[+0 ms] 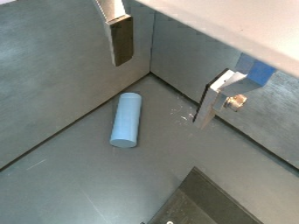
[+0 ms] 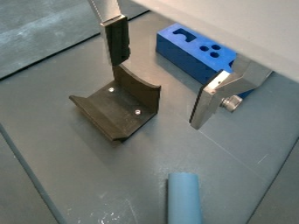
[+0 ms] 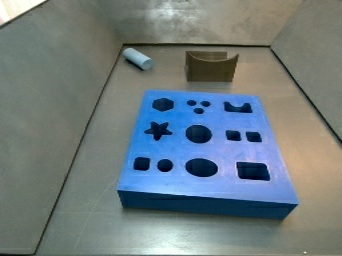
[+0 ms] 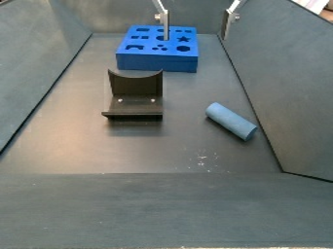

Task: Pick up the oval object. Move up. Place the oval object on the fixture. Regrasp the oval object. Move to above the board. Insert the oval object.
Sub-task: Pick up the oval object.

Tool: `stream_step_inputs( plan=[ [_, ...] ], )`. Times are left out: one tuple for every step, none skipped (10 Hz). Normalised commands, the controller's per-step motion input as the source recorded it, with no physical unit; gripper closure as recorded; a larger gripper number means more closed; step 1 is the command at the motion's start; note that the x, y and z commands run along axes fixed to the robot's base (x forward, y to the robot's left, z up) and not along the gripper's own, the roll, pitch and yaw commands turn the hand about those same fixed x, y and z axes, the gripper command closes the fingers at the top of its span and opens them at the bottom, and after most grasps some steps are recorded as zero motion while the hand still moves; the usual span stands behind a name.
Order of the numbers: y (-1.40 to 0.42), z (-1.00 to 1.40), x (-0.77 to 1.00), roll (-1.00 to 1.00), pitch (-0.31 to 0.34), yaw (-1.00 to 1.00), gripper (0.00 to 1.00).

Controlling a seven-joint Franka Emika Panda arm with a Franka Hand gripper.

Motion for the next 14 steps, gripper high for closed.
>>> stream_step_inputs(
  plan=[
    [0.09, -0.23, 0.41, -0.21, -0.054, 0.49, 0.0],
    [-0.01, -0.17, 0.0, -0.22, -0.066, 0.85, 0.0],
    [0.0, -0.19, 0.0, -0.2, -0.054, 0.9, 0.0],
    [0.0, -0.36, 0.02, -0.11, -0.046, 1.0, 0.0],
    [0.0, -0.49, 0.0, -0.1, -0.063, 1.0, 0.0],
    [0.03, -0.56, -0.03, -0.08, -0.234, 1.0, 0.0],
    [-0.28, -0.06, -0.25, 0.06, -0.191, 0.33, 0.0],
    [0.08, 0.0, 0.0, 0.0, 0.0, 0.0, 0.0],
    [0.28, -0.93, -0.48, 0.02, -0.183, 0.45, 0.0],
    [0.33, -1.0, -0.49, 0.08, -0.17, 0.56, 0.0],
    [0.38, -1.0, -0.48, 0.16, -0.149, 0.45, 0.0],
    [0.39, -0.99, -0.49, 0.17, -0.137, 0.42, 0.0],
    [0.37, -1.0, -0.49, 0.15, -0.091, 0.37, 0.0],
    [0.21, -1.0, -0.45, 0.12, -0.081, 0.22, 0.0]
  ],
)
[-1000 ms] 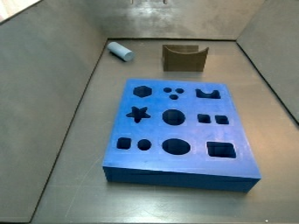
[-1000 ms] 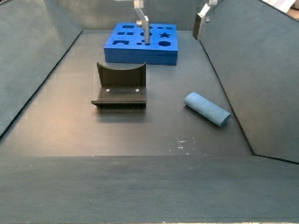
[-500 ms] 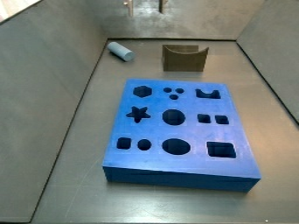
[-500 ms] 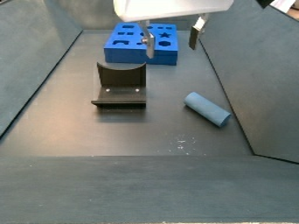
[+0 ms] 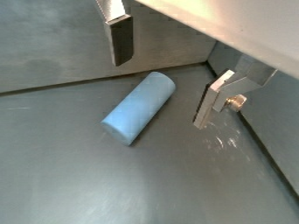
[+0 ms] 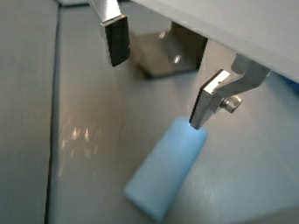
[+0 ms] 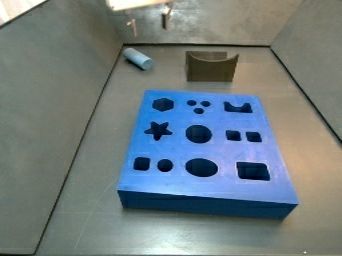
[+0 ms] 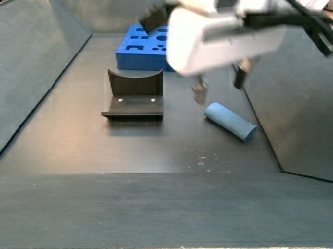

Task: Pick up the oval object. Move up. Place the oval object on the fixture. Regrasp the oval object. Move to above the board. Insert the oval object.
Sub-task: Pick up the oval object.

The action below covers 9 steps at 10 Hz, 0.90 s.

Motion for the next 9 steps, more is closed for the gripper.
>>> stream_step_inputs(
  plan=[
    [0.06, -1.0, -0.3, 0.07, -0.074, 0.11, 0.0],
    [-0.01, -1.0, -0.21, 0.05, -0.083, 0.0, 0.0],
    [-0.06, -1.0, -0.21, 0.05, -0.061, 0.0, 0.0],
    [-0.02, -0.93, -0.08, 0.0, -0.129, 0.0, 0.0],
    [0.05, -0.09, 0.0, -0.16, -0.054, 0.0, 0.0],
    [0.0, -0.52, -0.01, 0.0, -0.113, 0.0, 0.0],
    [0.0, -0.94, -0.27, 0.11, -0.149, 0.0, 0.0],
    [0.0, -0.6, -0.07, 0.06, -0.149, 0.0, 0.0],
    [0.0, 0.0, 0.0, -0.01, 0.0, 0.0, 0.0]
  ],
)
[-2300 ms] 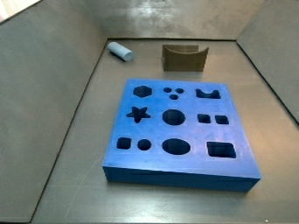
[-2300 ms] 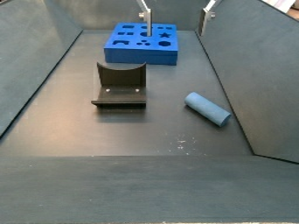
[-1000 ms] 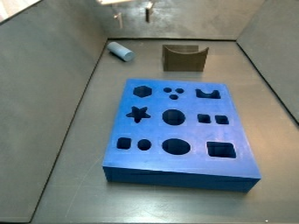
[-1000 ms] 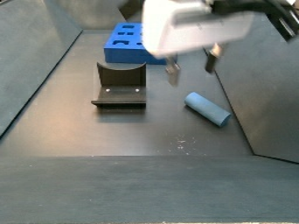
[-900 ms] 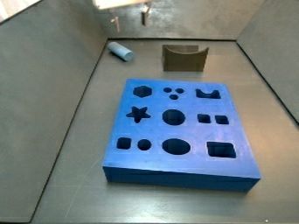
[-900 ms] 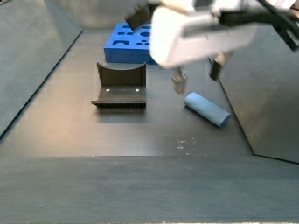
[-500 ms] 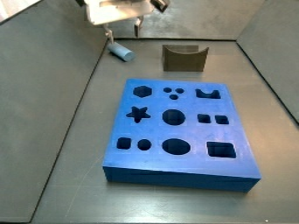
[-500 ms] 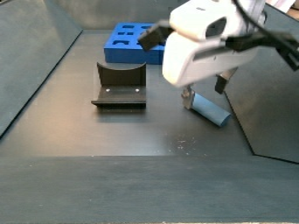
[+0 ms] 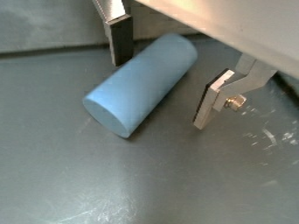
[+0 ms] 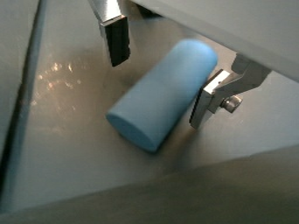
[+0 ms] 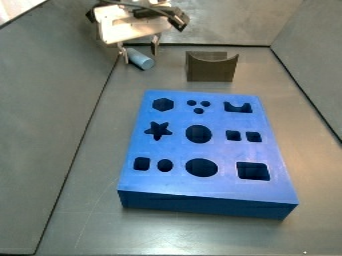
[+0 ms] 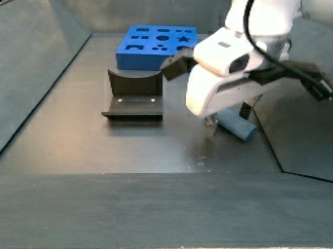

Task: Pick up the oval object. Move up. Place the oval object on the fixture. Regrasp the oval object. Move to above the board. Insert the oval object.
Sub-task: Pick up the oval object.

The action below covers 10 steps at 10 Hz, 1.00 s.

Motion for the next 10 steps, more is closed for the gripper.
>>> stream_step_inputs(
  plan=[
    [0.0, 0.0, 0.0, 0.0, 0.004, 0.0, 0.0],
    [-0.01, 0.18, 0.04, 0.0, 0.063, 0.0, 0.0],
    [0.0, 0.05, 0.0, 0.0, 0.01, 0.0, 0.0],
    [-0.01, 0.0, 0.0, 0.01, 0.0, 0.0, 0.0],
    [0.0, 0.0, 0.0, 0.0, 0.004, 0.0, 0.0],
    [0.0, 0.0, 0.0, 0.0, 0.0, 0.0, 1.0],
    [0.0, 0.0, 0.0, 0.0, 0.0, 0.0, 1.0],
    [0.0, 0.0, 0.0, 0.0, 0.0, 0.0, 1.0],
    [0.0, 0.0, 0.0, 0.0, 0.0, 0.0, 1.0],
    [0.0, 0.0, 0.0, 0.0, 0.0, 0.0, 1.0]
  ],
)
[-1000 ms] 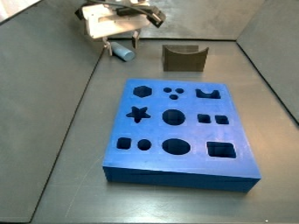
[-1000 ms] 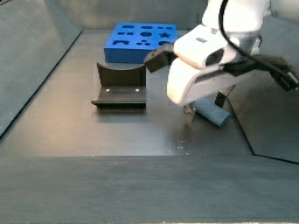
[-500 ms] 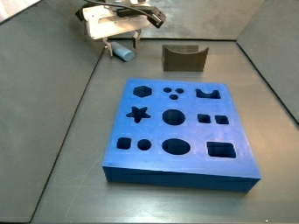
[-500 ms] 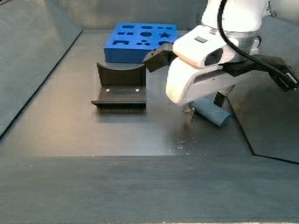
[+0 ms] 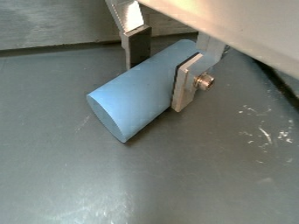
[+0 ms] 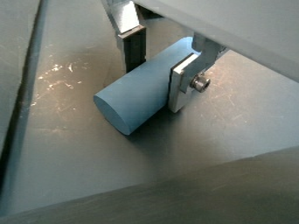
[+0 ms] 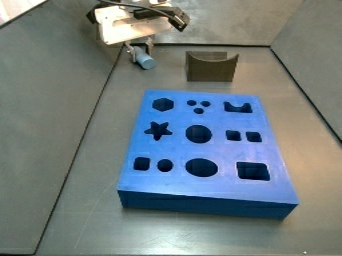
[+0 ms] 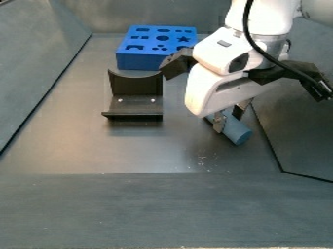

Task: Pick up the oval object. Move up. Place the oval object on the fixture. Regrasp the oval object. Move to above the board. Insert the oval object.
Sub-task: Pick up the oval object.

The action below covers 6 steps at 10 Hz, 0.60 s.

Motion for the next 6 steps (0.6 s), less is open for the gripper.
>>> stream_step_inputs(
  plan=[
    [0.0, 0.0, 0.0, 0.0, 0.0, 0.0, 1.0],
    [0.0, 0.0, 0.0, 0.0, 0.0, 0.0, 1.0],
    [0.0, 0.0, 0.0, 0.0, 0.0, 0.0, 1.0],
    [0.0, 0.0, 0.0, 0.0, 0.0, 0.0, 1.0],
    [0.0, 0.0, 0.0, 0.0, 0.0, 0.0, 1.0],
    [0.0, 0.0, 0.0, 0.0, 0.0, 0.0, 1.0]
  ],
)
